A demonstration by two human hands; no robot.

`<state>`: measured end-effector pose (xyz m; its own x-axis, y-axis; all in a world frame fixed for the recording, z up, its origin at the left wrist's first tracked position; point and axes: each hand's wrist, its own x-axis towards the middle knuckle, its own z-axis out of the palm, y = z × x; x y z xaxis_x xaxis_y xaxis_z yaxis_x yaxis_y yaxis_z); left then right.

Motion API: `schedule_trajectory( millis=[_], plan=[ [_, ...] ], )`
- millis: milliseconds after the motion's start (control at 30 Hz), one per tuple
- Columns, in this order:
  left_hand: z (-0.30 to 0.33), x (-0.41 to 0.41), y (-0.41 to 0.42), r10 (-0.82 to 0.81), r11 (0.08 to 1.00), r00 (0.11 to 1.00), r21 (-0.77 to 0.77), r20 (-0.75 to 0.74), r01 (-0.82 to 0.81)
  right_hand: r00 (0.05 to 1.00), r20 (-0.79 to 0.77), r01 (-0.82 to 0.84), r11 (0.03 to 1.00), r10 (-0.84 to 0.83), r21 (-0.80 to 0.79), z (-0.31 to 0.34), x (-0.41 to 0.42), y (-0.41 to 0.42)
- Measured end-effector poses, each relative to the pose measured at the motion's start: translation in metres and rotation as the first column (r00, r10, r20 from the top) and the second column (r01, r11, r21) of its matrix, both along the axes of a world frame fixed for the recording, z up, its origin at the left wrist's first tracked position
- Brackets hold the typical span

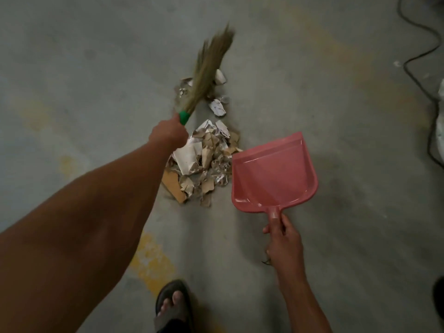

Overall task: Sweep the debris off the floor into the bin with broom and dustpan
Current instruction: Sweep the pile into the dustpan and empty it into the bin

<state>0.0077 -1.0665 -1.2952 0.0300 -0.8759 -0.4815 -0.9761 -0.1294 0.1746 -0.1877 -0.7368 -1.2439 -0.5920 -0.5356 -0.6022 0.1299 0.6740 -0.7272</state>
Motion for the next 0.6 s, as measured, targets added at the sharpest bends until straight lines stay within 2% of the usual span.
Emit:
schedule_trajectory(
  millis=[100, 300, 467, 600],
  plan=[
    [-0.007, 0.032, 0.024, -0.067, 0.996, 0.997, 0.062, 0.03, 0.065, 0.999, -0.036, -0.02, 0.999, 0.021, 0.045, 0.001, 0.009, 0.002],
    [-0.004, 0.107, 0.125, -0.159, 0.98, 0.987, 0.124, 0.013, 0.156, 0.999, -0.046, -0.015, 0.994, 0.02, 0.11, 0.023, 0.032, 0.013],
    [0.018, 0.142, 0.185, -0.099, 0.994, 0.984, 0.029, -0.148, 0.104, 0.996, -0.081, -0.022, 0.988, 0.035, 0.155, 0.032, 0.043, 0.013],
    [0.032, 0.14, 0.184, -0.037, 0.998, 0.969, -0.061, -0.243, 0.023, 0.996, -0.08, -0.04, 0.991, 0.05, 0.13, 0.038, 0.051, 0.009]
  ],
)
